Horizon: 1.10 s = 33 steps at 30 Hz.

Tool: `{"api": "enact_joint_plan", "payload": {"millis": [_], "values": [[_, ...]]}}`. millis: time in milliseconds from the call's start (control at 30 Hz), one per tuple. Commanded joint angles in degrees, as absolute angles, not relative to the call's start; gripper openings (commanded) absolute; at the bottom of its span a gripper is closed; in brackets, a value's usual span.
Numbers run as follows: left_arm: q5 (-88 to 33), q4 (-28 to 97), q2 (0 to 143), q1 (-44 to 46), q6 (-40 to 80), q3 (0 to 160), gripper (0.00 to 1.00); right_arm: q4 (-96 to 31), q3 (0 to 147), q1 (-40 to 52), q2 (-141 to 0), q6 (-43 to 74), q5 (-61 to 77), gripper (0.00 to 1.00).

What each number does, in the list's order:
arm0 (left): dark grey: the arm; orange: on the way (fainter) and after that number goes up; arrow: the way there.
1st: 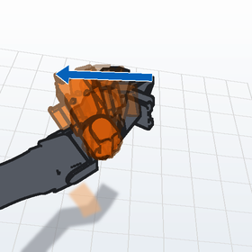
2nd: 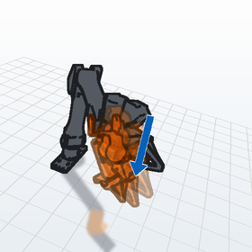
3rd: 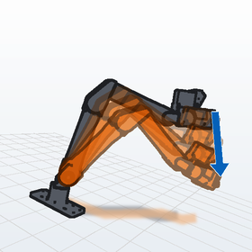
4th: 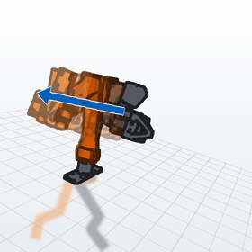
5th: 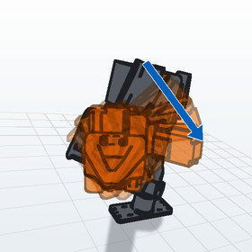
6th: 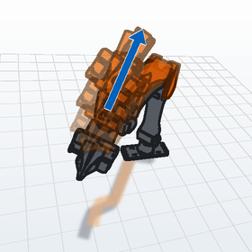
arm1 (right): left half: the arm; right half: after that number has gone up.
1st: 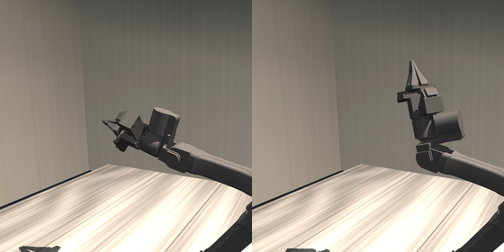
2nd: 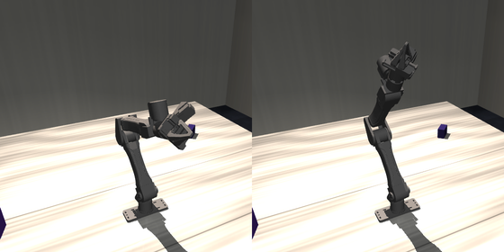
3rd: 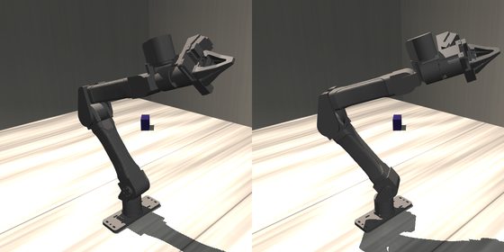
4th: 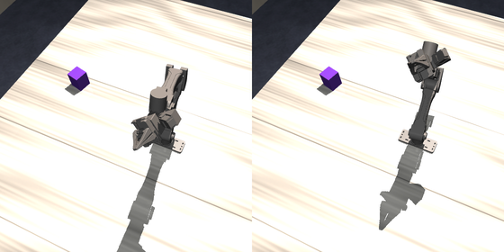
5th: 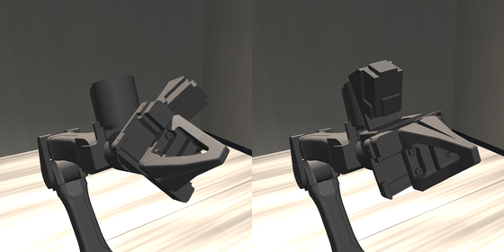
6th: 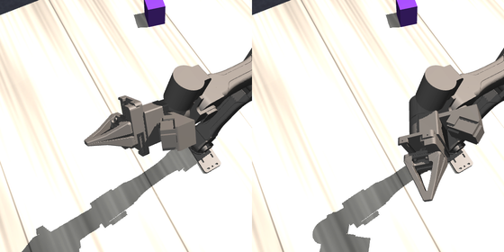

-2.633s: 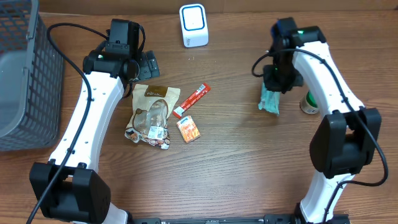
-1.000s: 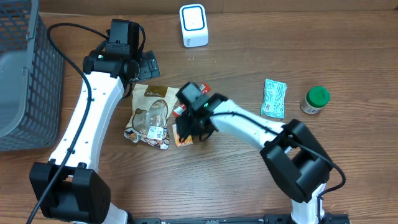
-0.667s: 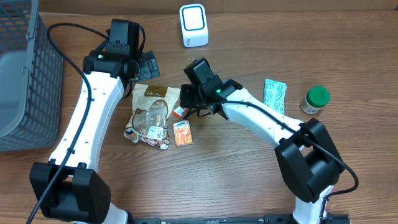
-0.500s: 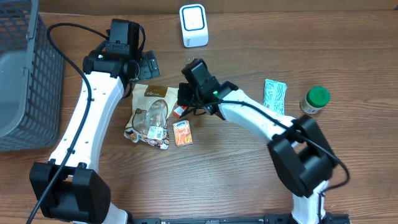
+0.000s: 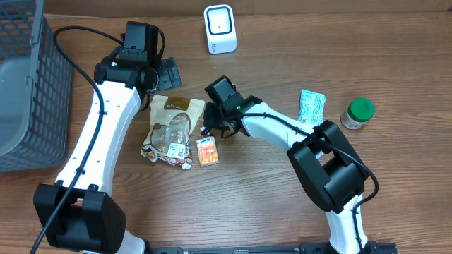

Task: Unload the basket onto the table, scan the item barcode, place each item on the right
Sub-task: 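Move the right gripper over the red stick snack, then lower the right gripper and grasp the red stick snack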

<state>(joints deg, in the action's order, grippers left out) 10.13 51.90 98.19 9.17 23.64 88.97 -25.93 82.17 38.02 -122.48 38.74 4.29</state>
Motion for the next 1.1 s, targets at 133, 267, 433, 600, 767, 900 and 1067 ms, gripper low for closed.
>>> {"api": "enact_joint_plan", "payload": {"millis": [133, 267, 433, 600, 767, 900, 1067], "values": [[10.50, 51.83, 98.13, 9.34, 24.01, 89.73, 1.00, -36.84, 82.41, 34.59, -121.34, 29.36, 5.76, 0.06], [10.50, 51.83, 98.13, 9.34, 24.01, 89.73, 1.00, -44.29, 83.33, 33.06, -119.77, 19.07, 4.84, 0.10], [10.50, 51.83, 98.13, 9.34, 24.01, 89.73, 1.00, -51.75, 83.46, 30.09, -118.15, 17.61, -3.36, 0.13], [10.50, 51.83, 98.13, 9.34, 24.01, 89.73, 1.00, -54.04, 84.09, 27.07, -114.65, 18.41, -0.05, 0.17], [10.50, 51.83, 98.13, 9.34, 24.01, 89.73, 1.00, -56.95, 84.09, 25.74, -109.36, 18.35, 1.15, 0.27], [10.50, 51.83, 98.13, 9.34, 24.01, 89.73, 1.00, -61.30, 84.05, 24.10, -108.12, 18.35, 1.17, 0.30], [10.50, 51.83, 98.13, 9.34, 24.01, 89.73, 1.00, -61.82, 80.36, 23.49, -108.25, 17.50, 1.17, 0.34]]}}
